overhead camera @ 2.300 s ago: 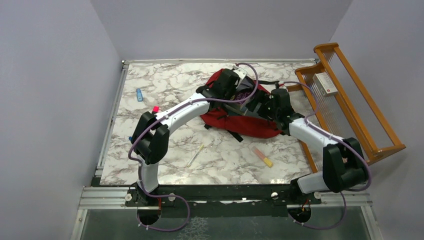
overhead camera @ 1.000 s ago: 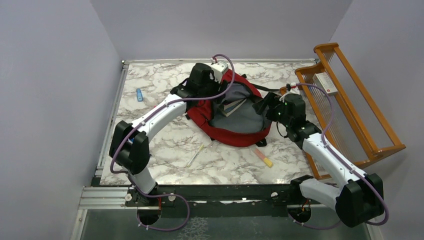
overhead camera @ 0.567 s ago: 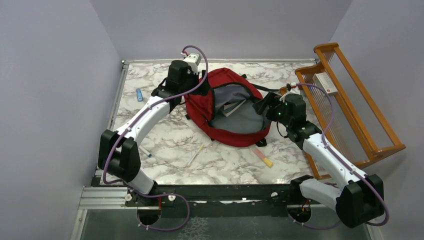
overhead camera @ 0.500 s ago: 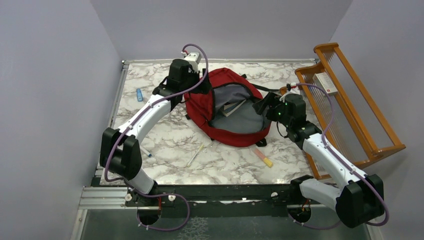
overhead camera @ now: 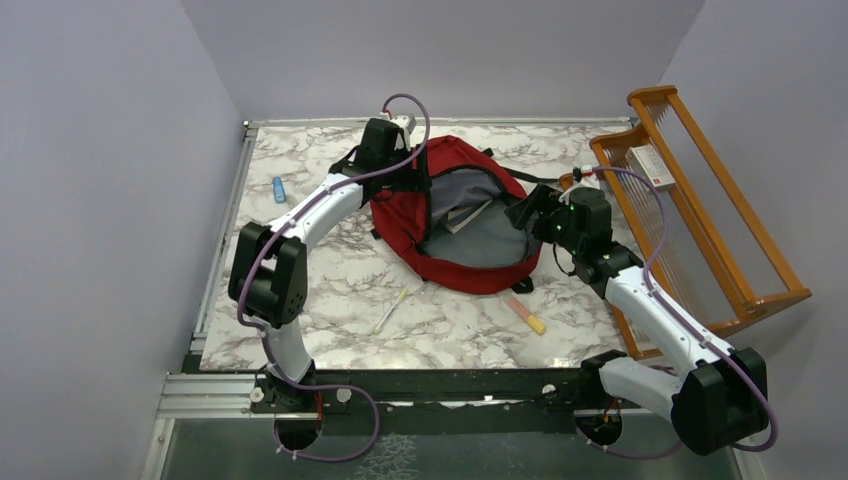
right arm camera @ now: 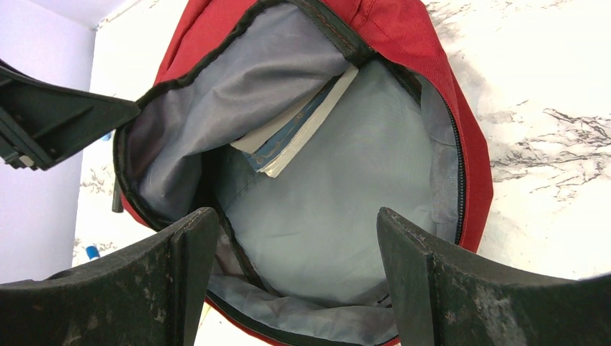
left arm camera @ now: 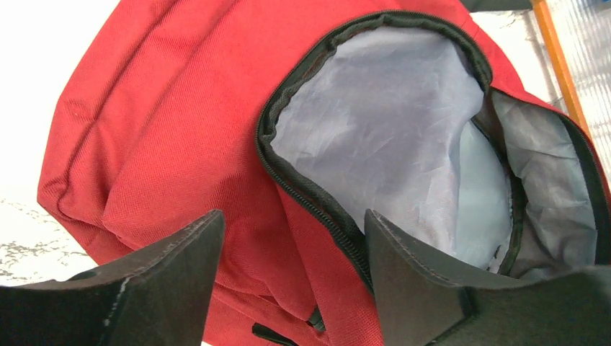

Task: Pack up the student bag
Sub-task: Adjust the student bag at the center of the board, then zip the student bag at the center of the board.

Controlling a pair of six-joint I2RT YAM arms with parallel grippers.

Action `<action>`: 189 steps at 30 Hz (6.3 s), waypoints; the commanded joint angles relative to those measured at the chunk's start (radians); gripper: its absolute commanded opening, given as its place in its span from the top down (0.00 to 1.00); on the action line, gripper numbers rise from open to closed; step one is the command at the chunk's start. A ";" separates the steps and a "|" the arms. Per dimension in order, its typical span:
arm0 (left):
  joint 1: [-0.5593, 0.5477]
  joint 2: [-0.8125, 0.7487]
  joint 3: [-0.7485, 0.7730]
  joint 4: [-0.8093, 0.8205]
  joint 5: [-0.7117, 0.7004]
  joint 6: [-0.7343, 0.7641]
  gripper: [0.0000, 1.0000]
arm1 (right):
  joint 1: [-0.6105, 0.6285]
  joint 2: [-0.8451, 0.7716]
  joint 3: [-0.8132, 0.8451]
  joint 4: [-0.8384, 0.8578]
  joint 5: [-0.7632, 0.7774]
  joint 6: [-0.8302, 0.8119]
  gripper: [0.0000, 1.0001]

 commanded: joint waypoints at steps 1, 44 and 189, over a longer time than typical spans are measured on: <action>-0.008 0.023 0.041 -0.030 0.002 0.005 0.31 | 0.006 0.006 0.000 -0.010 -0.016 0.006 0.16; -0.172 -0.202 -0.064 0.037 0.206 0.103 1.00 | 0.006 -0.039 -0.001 -0.021 0.098 0.042 0.16; 0.381 -0.514 -0.473 0.091 0.059 -0.091 0.01 | 0.538 0.934 0.975 -0.450 -0.099 -0.794 0.54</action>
